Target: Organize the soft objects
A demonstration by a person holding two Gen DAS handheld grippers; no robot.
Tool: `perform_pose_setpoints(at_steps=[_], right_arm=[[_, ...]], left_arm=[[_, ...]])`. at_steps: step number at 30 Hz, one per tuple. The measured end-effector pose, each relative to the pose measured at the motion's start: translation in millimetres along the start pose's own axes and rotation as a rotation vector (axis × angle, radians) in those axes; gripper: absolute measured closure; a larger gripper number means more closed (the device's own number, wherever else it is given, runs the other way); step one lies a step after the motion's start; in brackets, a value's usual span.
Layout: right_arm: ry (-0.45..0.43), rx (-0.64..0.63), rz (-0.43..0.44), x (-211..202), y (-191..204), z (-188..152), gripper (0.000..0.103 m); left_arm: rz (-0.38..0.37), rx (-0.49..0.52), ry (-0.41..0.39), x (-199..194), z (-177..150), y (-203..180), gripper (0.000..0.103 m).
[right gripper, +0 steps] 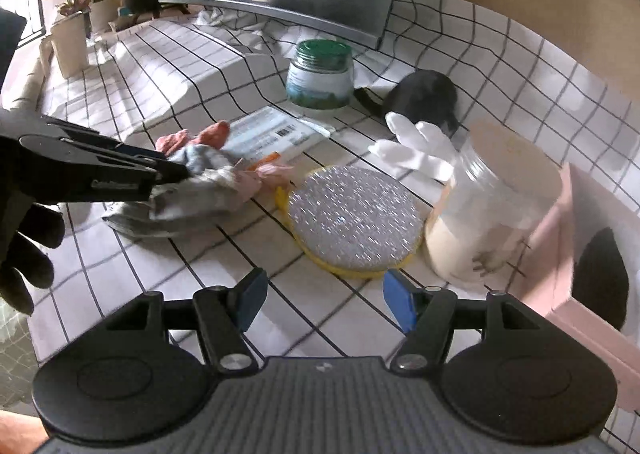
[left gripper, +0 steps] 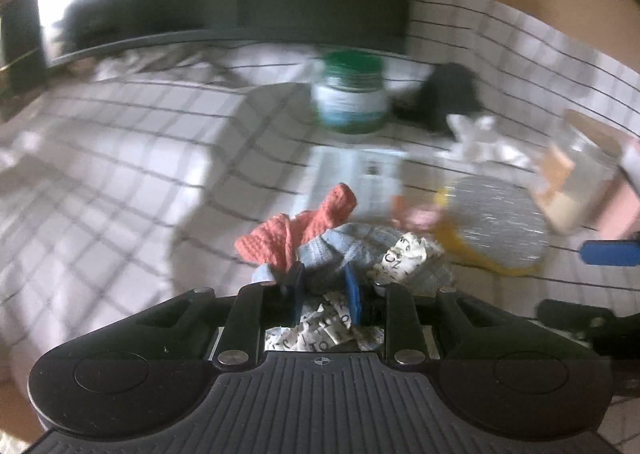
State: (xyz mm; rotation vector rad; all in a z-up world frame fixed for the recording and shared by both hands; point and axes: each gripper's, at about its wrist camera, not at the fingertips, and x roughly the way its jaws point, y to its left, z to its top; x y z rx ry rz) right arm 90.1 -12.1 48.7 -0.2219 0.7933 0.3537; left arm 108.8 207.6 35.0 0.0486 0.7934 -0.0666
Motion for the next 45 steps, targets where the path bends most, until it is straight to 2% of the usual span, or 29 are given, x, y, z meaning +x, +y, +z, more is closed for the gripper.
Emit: perform_pose_setpoints(at_steps=[3,5,9,12,14,16,18,20,22,26,27,28,30,31,35,38,40,42,45], right_arm=[[-0.014,-0.013,0.021,3.5,4.3,6.0,0.038],[-0.024,-0.024,0.033,7.6,7.1,10.0,0.038],[-0.036,-0.041,0.048,23.1,10.3,20.5,0.038],[-0.020,-0.036,0.053,34.8,9.8,24.5,0.038],[-0.004,-0.023,0.064,37.8,8.0,23.8,0.038],[0.001,-0.018,0.088,36.7,6.6,21.2,0.038],[-0.008,-0.023,0.108,33.2,6.9,19.9,0.038],[-0.025,-0.027,0.148,28.3,8.9,23.2,0.038],[-0.045,-0.041,0.183,24.2,14.8,30.7,0.038],[-0.109,-0.023,0.203,25.1,26.0,53.4,0.039],[-0.106,-0.026,0.200,29.9,29.6,59.1,0.046],[-0.096,-0.037,0.196,35.5,35.0,63.5,0.062],[-0.042,-0.059,0.231,49.1,49.3,69.0,0.074],[-0.019,-0.061,0.263,53.1,56.6,70.0,0.074],[-0.009,-0.170,0.384,48.8,103.9,62.4,0.074],[-0.028,-0.227,0.407,39.4,124.2,58.7,0.069],[-0.050,-0.221,0.385,30.7,119.4,59.1,0.053],[-0.094,-0.177,0.309,19.4,104.1,60.1,0.042],[-0.090,-0.070,0.210,17.1,79.5,58.5,0.039]], left_arm=[[0.045,-0.046,0.006,-3.4,0.6,13.8,0.077],[0.041,-0.084,0.029,-2.1,1.0,20.3,0.078],[-0.029,-0.173,0.108,9.1,-1.1,27.1,0.081],[-0.096,-0.210,0.104,4.4,-1.1,33.7,0.081],[-0.120,-0.261,0.057,-7.5,-0.4,40.2,0.080],[-0.088,-0.314,-0.026,-22.4,0.6,46.2,0.079],[-0.020,-0.381,-0.075,-31.5,-0.5,56.3,0.079],[0.011,-0.454,-0.074,-33.3,-3.0,69.5,0.079],[0.012,-0.482,-0.038,-29.9,-3.4,78.5,0.079],[-0.033,-0.477,0.005,-30.8,-8.5,85.7,0.079],[-0.043,-0.475,0.014,-30.5,-9.8,86.6,0.079],[-0.056,-0.472,0.024,-30.8,-11.3,88.9,0.079],[-0.081,-0.457,0.043,-30.4,-13.2,91.7,0.079],[-0.086,-0.451,0.046,-30.4,-13.9,94.9,0.079],[-0.103,-0.427,0.054,-25.9,-13.2,106.7,0.079],[-0.127,-0.379,0.066,-20.5,-8.2,107.9,0.079],[-0.125,-0.323,0.061,-18.8,-5.5,104.9,0.079],[-0.107,-0.265,0.049,-19.7,-4.4,101.5,0.079],[-0.068,-0.221,0.017,-25.6,-2.3,103.4,0.079]])
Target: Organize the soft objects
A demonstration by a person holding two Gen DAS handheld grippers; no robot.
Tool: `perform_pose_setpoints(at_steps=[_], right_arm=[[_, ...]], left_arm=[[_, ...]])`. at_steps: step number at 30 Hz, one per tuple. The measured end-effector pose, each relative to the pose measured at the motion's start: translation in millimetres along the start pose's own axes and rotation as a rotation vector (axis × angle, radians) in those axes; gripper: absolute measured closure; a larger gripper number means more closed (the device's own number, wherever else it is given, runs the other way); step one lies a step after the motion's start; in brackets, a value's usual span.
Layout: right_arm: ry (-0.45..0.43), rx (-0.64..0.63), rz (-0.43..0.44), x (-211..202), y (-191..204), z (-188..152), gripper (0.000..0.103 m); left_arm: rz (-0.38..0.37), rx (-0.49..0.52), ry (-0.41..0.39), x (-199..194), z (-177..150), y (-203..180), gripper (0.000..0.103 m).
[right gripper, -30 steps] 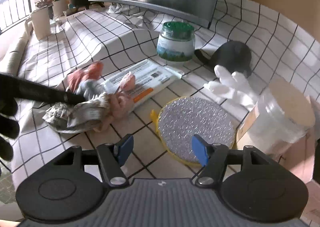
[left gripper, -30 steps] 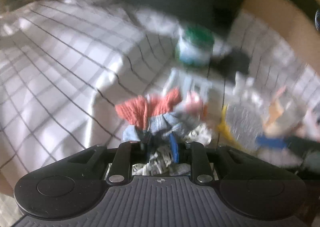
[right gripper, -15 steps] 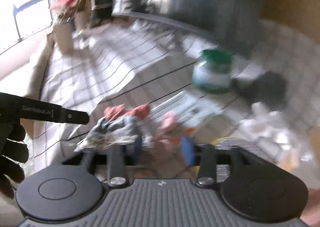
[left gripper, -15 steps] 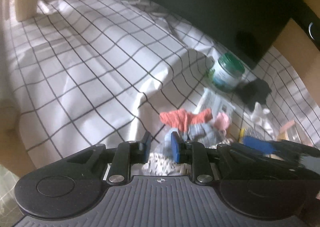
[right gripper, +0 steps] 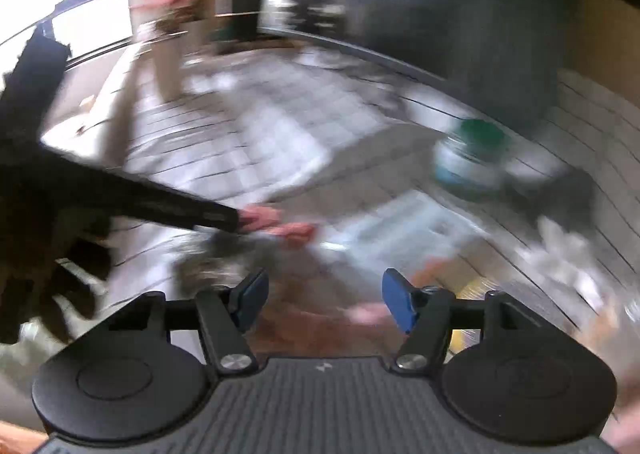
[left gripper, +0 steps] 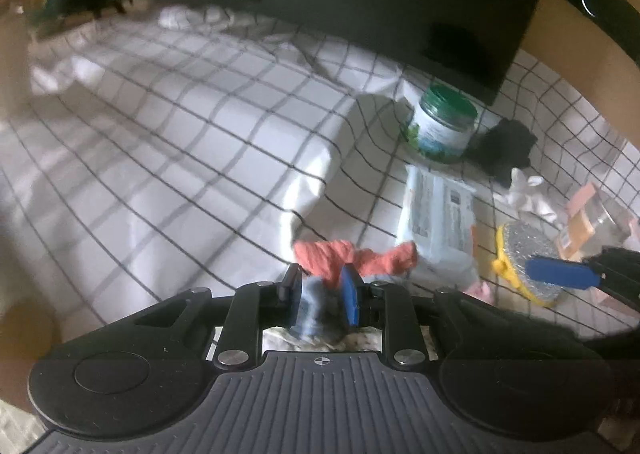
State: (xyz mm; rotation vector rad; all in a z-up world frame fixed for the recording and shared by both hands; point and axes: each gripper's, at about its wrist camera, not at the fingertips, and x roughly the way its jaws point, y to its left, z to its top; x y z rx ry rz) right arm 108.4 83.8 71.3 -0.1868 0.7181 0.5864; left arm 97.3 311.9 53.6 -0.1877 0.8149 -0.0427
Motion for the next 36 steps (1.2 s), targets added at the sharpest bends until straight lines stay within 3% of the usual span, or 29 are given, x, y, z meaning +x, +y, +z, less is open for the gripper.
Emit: perform_pose_setpoints(at_steps=[3,8,9,10,12,16,23,26,28,30,31,36], right_arm=[[0.061,0.087,0.010,11.9,-13.6,-4.9,0.039],[0.111,0.051,0.054,40.5,0.9,-12.9,0.039],[0.108,0.049,0.046,42.7,3.4,-13.6,0.045],[0.096,0.049,0.049,40.4,4.5,-13.3,0.064],[0.101,0.046,0.080,34.4,3.1,-11.8,0.093],[0.103,0.024,0.025,14.4,-10.0,-17.9,0.098],[0.141,0.034,-0.161,-22.9,-53.3,-52.4,0.099],[0.120,0.020,-0.100,-31.4,-52.8,-51.7,0.097],[0.089,0.007,-0.045,-30.6,-45.9,-46.0,0.087],[0.061,0.011,0.002,-23.2,-39.8,-40.8,0.056],[0.046,0.015,0.015,-17.1,-37.4,-38.3,0.052],[0.086,0.097,0.126,24.0,-33.3,-25.2,0.052]], left_arm=[[0.069,-0.041,-0.019,-2.9,4.3,11.0,0.079],[0.034,-0.123,0.019,-1.8,2.4,24.6,0.079],[0.023,-0.117,0.023,-3.0,0.7,22.5,0.079],[0.010,-0.106,0.026,-4.3,-0.9,18.8,0.079],[-0.013,-0.076,0.037,-3.6,-4.3,8.7,0.079],[0.000,0.029,0.089,11.1,-12.7,-19.4,0.078],[-0.026,0.077,0.084,17.1,-19.6,-48.1,0.077],[0.019,0.070,0.075,16.9,-16.4,-45.8,0.077],[0.059,0.076,0.082,17.4,-15.7,-41.4,0.077],[0.069,0.069,0.096,18.4,-16.9,-35.4,0.073],[0.067,0.065,0.100,18.3,-18.1,-32.8,0.073],[0.043,0.062,0.095,16.7,-24.0,-31.9,0.075]])
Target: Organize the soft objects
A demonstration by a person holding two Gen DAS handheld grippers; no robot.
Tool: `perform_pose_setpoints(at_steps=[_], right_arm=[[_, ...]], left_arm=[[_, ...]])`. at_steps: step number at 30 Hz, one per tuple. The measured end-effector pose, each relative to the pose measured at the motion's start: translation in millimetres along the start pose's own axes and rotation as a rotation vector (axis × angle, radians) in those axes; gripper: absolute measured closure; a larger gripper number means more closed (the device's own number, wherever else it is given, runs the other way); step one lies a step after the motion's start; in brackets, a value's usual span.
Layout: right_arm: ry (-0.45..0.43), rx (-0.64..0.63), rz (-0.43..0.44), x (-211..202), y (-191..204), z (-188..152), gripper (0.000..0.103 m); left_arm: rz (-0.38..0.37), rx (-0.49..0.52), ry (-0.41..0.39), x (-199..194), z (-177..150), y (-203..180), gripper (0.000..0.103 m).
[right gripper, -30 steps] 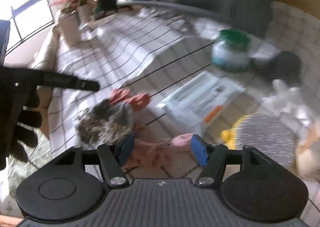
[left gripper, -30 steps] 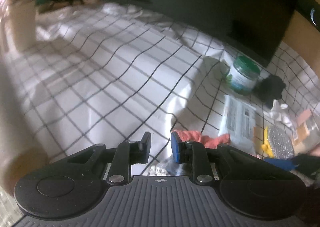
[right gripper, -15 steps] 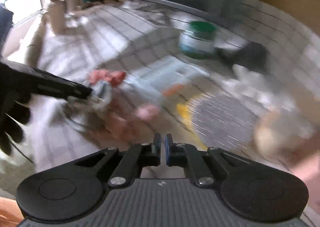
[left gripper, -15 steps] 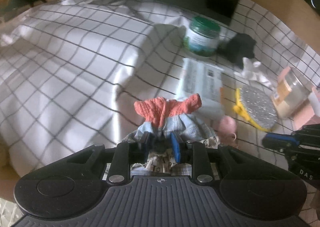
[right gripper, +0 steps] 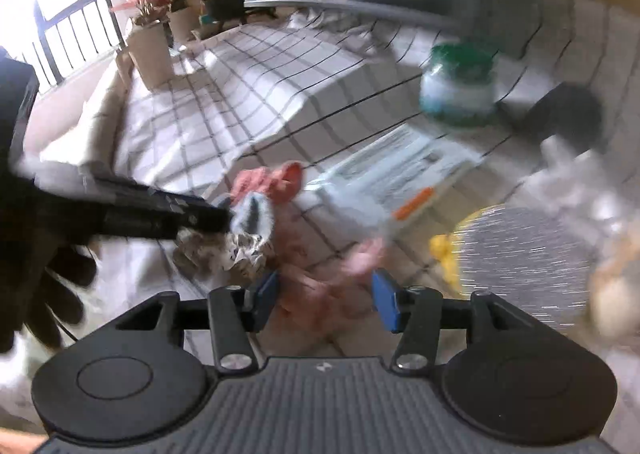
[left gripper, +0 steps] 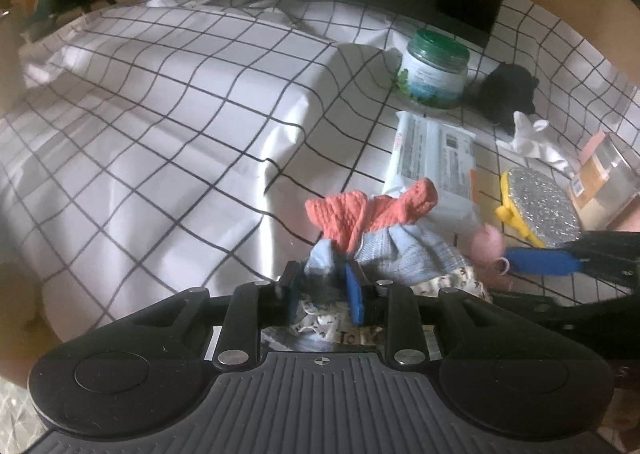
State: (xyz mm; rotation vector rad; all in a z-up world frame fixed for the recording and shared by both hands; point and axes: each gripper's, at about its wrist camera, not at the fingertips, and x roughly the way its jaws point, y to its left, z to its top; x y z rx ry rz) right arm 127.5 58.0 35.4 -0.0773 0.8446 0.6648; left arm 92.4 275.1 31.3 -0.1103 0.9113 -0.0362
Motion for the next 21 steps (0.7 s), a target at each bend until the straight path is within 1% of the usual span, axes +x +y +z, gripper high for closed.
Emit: perform_pose_setpoints(at_steps=[1,2,3,5,8,11,13,15,17,19,21], right_arm=[[0.016,0.006,0.020,6.1,1.5,1.9,0.058],[0.041,-0.001,0.023,11.2,4.4,2.5,0.067],[0.056,-0.004,0.028,12.9,6.1,2.9,0.085],[0.060,-0.010,0.031,5.9,6.4,2.0,0.085],[0.014,-0.014,-0.046,-17.1,-2.4,-2.9,0.085],[-0.015,0.012,-0.129,-40.1,-25.0,-12.2,0.085],[-0.024,0.034,-0.183,-52.2,-37.2,-22.5,0.085],[-0.019,0.048,-0.212,-58.7,-47.4,-33.0,0.085],[-0.004,0.043,-0.239,-57.6,-50.5,-43.6,0.083],[0.015,0.060,-0.234,-55.7,-53.1,-51.7,0.081],[0.014,0.070,-0.223,-52.7,-51.4,-56.5,0.069]], left_arm=[[-0.004,0.002,0.000,0.5,-1.0,-0.7,0.076],[-0.003,0.005,0.001,1.6,-1.4,-1.9,0.076],[-0.001,0.011,0.000,2.1,-1.6,-2.5,0.076],[0.000,0.018,-0.001,3.1,-1.2,-3.0,0.076],[0.002,0.014,-0.006,4.9,0.0,-2.9,0.074],[0.014,0.026,-0.007,6.6,2.5,-5.5,0.074],[0.024,0.033,-0.008,5.0,3.5,-7.7,0.074],[0.051,0.036,-0.036,-1.9,4.3,-11.1,0.074],[0.087,0.023,-0.082,-11.1,4.4,-13.6,0.074],[0.108,0.008,-0.081,-13.5,4.1,-15.8,0.077],[0.084,0.011,-0.051,-10.2,4.0,-19.6,0.077]])
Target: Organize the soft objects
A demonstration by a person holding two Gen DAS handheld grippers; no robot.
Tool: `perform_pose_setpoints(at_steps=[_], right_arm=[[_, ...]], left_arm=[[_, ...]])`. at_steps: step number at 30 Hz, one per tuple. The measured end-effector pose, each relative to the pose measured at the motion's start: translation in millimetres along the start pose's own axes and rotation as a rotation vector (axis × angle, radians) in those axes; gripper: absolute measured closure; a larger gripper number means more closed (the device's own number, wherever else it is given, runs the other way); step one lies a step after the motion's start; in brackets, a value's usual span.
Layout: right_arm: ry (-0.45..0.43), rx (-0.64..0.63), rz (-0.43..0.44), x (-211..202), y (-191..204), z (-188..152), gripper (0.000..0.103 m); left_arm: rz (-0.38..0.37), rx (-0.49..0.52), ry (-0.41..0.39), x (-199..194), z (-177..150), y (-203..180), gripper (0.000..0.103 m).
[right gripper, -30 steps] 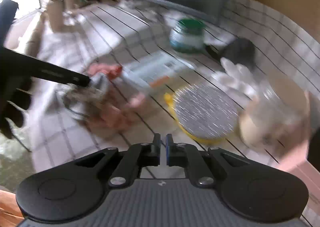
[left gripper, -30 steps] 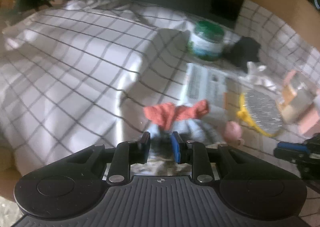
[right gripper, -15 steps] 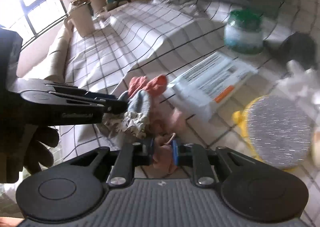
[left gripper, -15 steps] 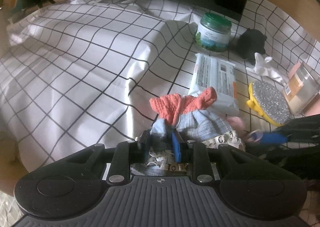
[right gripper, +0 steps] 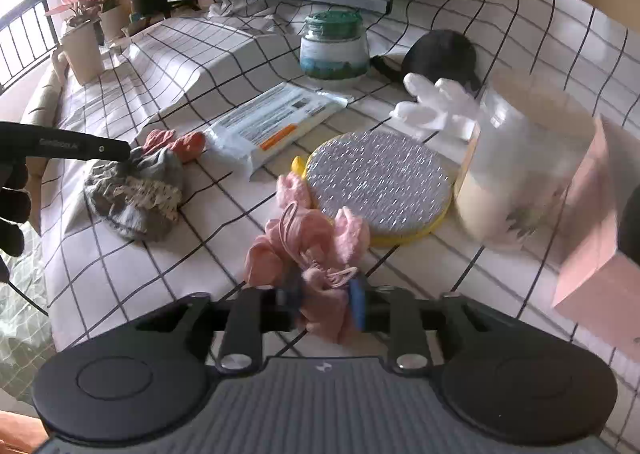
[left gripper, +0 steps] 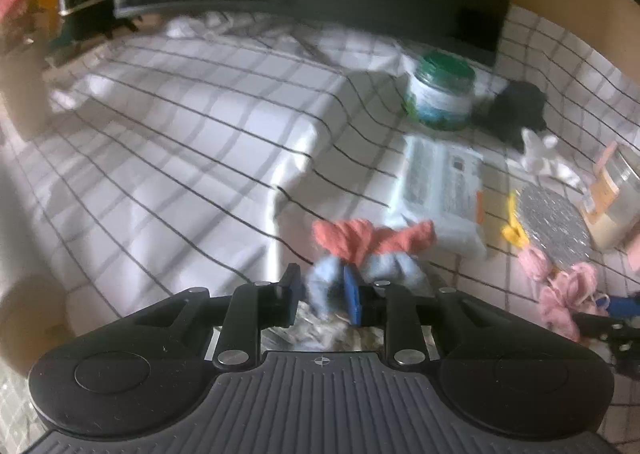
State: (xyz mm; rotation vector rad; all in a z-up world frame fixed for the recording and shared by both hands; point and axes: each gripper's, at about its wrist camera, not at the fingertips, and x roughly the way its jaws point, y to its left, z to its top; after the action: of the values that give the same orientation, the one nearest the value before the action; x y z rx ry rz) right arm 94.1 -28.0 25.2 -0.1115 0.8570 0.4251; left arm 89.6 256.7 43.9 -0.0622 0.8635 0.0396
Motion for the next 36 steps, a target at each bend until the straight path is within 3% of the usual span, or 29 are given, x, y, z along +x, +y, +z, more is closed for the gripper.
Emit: perform_pose_setpoints(at_steps=[1,5,12,15,22,25,27,29,32,36], right_arm=[[-0.007,-0.002,-0.007,1.2,2.4,-1.5,0.060],[-0.029,-0.007,-0.024,5.5,7.2,-6.8,0.048],[-0.096,0.022,-0.069,7.3,0.5,-19.2,0.021],[-0.140,0.030,-0.080,7.0,0.3,-26.5,0.018],[-0.144,0.040,-0.087,9.1,-0.5,-26.0,0.014],[-0.144,0.040,-0.086,9.2,-0.9,-26.1,0.013],[-0.144,0.039,-0.085,9.3,-1.0,-26.0,0.012],[-0.143,0.039,-0.084,9.3,-0.9,-26.0,0.011],[-0.141,0.034,-0.078,10.6,-0.4,-25.8,0.009],[-0.136,0.028,-0.070,12.6,-0.1,-24.9,0.006]], left_arm=[[-0.016,0.003,0.017,2.5,-0.4,-3.0,0.077],[-0.088,-0.005,0.103,16.5,-2.6,-16.1,0.072],[-0.088,0.031,0.110,18.1,-2.6,-25.2,0.070],[-0.089,0.020,0.113,18.6,-2.3,-24.9,0.070],[-0.110,-0.031,0.124,19.5,-0.3,-20.2,0.068],[-0.188,-0.132,0.148,22.9,3.7,-7.4,0.057],[-0.243,-0.235,0.176,24.4,6.2,5.2,0.056],[-0.235,-0.290,0.133,16.9,6.7,9.7,0.057],[-0.197,-0.261,0.054,7.1,11.0,-2.2,0.057],[-0.175,-0.225,0.059,20.3,19.7,-26.3,0.057]])
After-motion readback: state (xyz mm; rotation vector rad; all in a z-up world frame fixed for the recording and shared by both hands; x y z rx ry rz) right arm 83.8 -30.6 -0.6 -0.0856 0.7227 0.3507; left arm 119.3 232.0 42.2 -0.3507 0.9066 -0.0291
